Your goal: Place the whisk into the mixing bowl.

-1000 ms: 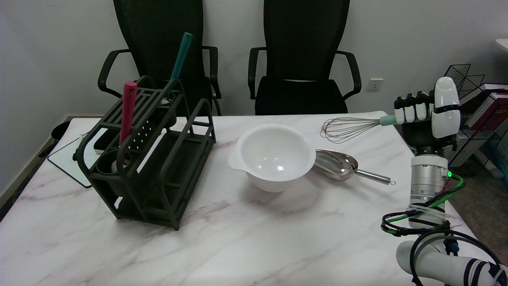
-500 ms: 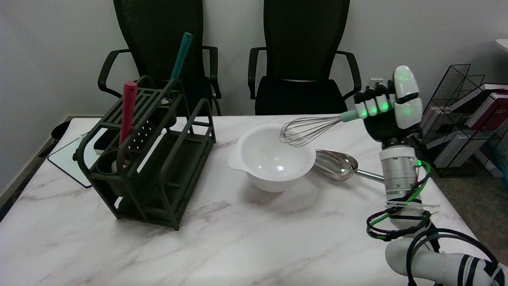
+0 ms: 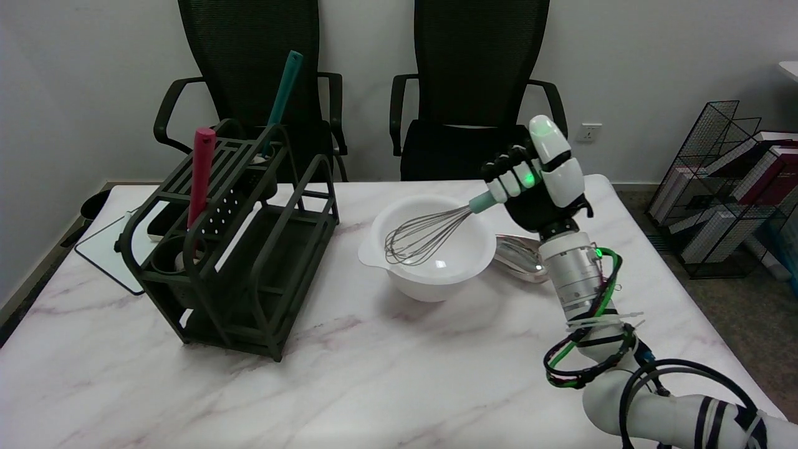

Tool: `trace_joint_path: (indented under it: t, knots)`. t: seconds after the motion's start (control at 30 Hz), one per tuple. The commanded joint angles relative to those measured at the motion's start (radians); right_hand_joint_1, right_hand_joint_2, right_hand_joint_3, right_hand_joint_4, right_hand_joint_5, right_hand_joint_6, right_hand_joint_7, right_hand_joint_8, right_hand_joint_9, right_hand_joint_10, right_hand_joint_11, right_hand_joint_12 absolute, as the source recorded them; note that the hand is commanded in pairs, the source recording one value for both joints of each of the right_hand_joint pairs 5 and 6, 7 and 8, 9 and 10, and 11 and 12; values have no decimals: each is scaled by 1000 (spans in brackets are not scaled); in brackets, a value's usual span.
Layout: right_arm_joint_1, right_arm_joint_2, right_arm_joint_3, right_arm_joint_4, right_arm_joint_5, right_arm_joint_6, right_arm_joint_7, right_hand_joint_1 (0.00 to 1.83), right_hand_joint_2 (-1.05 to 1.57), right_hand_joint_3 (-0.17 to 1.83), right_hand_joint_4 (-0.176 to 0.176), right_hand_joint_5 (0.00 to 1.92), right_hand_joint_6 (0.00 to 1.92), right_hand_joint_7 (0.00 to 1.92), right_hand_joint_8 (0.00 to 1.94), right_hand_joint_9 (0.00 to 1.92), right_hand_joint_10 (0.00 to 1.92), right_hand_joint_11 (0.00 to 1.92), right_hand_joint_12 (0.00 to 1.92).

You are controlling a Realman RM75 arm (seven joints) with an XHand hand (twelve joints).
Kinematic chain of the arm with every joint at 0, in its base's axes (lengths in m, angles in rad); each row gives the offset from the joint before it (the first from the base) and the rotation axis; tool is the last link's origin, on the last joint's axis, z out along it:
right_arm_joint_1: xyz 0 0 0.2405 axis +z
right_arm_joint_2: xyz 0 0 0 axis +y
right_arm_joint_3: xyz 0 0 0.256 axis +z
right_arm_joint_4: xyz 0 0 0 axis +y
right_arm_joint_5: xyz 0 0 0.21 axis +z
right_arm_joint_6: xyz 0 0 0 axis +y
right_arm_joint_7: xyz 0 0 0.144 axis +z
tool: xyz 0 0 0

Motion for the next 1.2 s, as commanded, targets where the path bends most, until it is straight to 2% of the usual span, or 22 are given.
trace_joint_path:
  t: [0.03, 0.8, 1.2]
  knots:
    - [170, -38, -49, 130, -72, -112, 0, 1078, 1571, 311, 0, 1920, 1920, 1920, 1920, 1920, 1920, 1920, 1920]
    - [141, -42, -17, 226, -35, -53, 0, 1082, 1571, 339, 0, 1920, 1920, 1920, 1920, 1920, 1920, 1920, 1920]
    - [182, -44, -23, 310, -29, -62, 10, 1078, 1571, 323, 0, 1920, 1920, 1920, 1920, 1920, 1920, 1920, 1920]
